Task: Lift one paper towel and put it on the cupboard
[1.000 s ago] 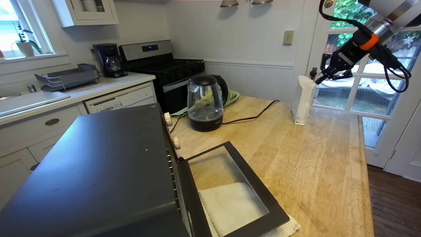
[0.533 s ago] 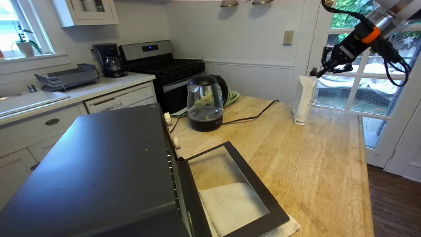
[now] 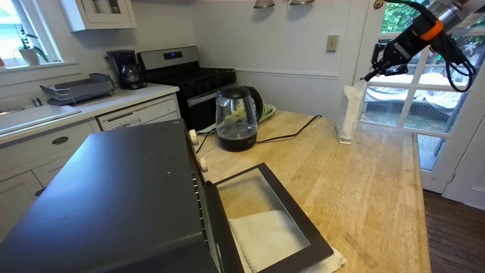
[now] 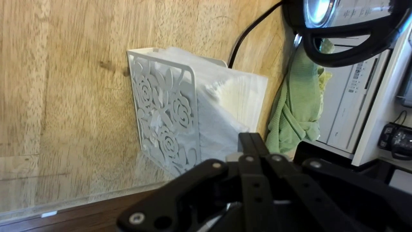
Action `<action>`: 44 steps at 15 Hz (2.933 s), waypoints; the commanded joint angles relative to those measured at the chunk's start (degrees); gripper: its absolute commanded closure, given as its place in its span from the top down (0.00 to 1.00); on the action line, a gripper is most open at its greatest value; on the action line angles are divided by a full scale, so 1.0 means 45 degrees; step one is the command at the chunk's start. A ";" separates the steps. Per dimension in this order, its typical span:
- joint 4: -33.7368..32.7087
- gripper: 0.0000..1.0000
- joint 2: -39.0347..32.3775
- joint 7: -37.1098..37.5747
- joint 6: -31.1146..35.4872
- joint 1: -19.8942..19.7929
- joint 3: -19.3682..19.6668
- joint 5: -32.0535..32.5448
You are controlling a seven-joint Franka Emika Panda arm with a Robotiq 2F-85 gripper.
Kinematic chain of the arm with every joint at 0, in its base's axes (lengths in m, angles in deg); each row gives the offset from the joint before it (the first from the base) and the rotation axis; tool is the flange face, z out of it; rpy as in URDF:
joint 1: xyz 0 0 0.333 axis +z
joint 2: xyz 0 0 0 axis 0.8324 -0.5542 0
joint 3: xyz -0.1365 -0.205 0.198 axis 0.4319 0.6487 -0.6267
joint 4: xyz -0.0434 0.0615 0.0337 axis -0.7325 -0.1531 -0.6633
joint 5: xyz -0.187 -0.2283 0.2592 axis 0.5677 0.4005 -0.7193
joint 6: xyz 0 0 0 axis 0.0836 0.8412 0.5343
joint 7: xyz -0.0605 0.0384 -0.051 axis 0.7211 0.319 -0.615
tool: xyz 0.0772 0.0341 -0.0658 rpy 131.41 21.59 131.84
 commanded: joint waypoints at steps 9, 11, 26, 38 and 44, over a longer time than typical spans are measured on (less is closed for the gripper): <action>0.0691 0.00 0.1469 -0.0203 -0.0089 -0.0061 -0.0068 0.0484; 0.0738 0.00 0.1533 -0.0234 -0.0093 -0.0062 -0.0060 0.0487; 0.0740 0.00 0.2182 -0.0380 -0.0030 -0.0108 0.0136 0.0615; 0.1144 0.00 0.1803 -0.0222 0.0026 0.0023 -0.0051 0.1189; 0.1031 0.00 0.1049 -0.0048 0.0072 0.0003 -0.0080 0.1529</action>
